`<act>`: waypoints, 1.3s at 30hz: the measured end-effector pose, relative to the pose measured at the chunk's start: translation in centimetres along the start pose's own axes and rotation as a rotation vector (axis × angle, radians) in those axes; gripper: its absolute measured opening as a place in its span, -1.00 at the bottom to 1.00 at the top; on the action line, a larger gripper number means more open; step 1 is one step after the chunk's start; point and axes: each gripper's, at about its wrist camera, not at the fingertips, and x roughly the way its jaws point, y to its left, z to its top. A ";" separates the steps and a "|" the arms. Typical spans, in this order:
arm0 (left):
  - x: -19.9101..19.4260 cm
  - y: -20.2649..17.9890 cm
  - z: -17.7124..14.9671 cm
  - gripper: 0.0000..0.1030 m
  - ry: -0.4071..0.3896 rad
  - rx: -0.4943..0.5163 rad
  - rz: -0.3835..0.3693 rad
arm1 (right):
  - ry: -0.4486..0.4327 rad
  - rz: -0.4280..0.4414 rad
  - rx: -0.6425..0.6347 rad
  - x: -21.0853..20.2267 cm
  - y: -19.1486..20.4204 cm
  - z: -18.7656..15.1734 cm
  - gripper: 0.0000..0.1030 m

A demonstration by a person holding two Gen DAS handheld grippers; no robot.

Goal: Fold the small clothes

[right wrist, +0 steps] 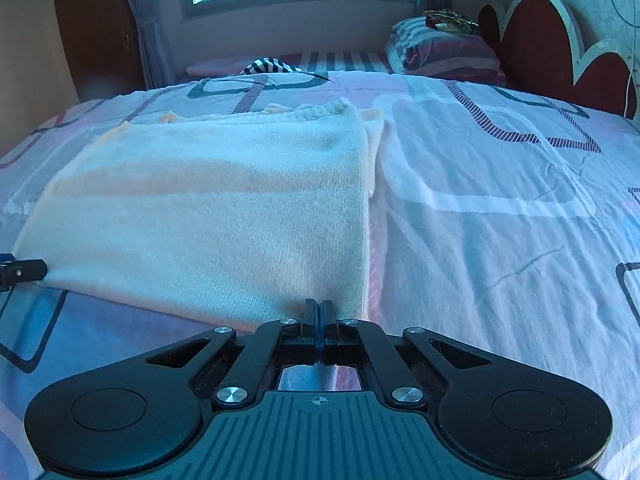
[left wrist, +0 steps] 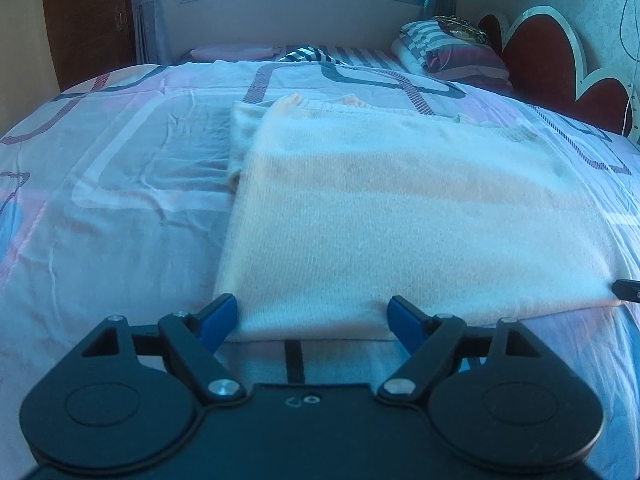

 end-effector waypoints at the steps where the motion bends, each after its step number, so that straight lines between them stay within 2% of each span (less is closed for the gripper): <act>1: 0.0 0.0 0.0 0.61 0.000 0.000 0.001 | 0.004 0.000 -0.002 0.0 0.0 0.1 -1.00; 16: 0.2 0.1 0.0 0.67 0.003 0.032 -0.005 | -0.007 0.010 0.020 0.0 -0.4 -0.1 -1.00; 22: 0.3 0.8 0.7 0.72 0.032 0.041 -0.028 | 0.007 -0.009 -0.025 0.3 0.3 0.2 -1.00; 24: -0.8 1.9 0.9 0.73 0.036 -0.010 0.023 | 0.019 -0.011 -0.024 0.1 0.4 0.7 -1.00; 26: -2.6 3.7 0.4 0.59 -0.004 -0.079 0.043 | -0.050 -0.002 0.003 -1.9 0.3 0.9 -1.00; 28: -3.8 5.8 -0.5 0.39 -0.005 -0.240 -0.040 | -0.103 0.043 0.023 -3.7 0.2 0.7 -1.00; 32: -3.3 7.7 -3.2 0.15 0.002 -0.604 -0.275 | -0.119 0.106 0.053 -5.0 0.9 0.8 -1.00; 33: -2.8 7.6 -3.7 0.06 0.005 -0.662 -0.297 | -0.121 0.119 0.064 -4.9 1.2 1.1 -1.00; 35: -1.9 7.2 -4.3 0.06 -0.030 -0.761 -0.308 | -0.126 0.137 0.078 -4.5 1.8 1.8 -1.00; 39: -0.6 6.9 -4.0 0.06 -0.087 -0.856 -0.317 | -0.132 0.175 0.076 -3.4 2.9 3.8 -1.00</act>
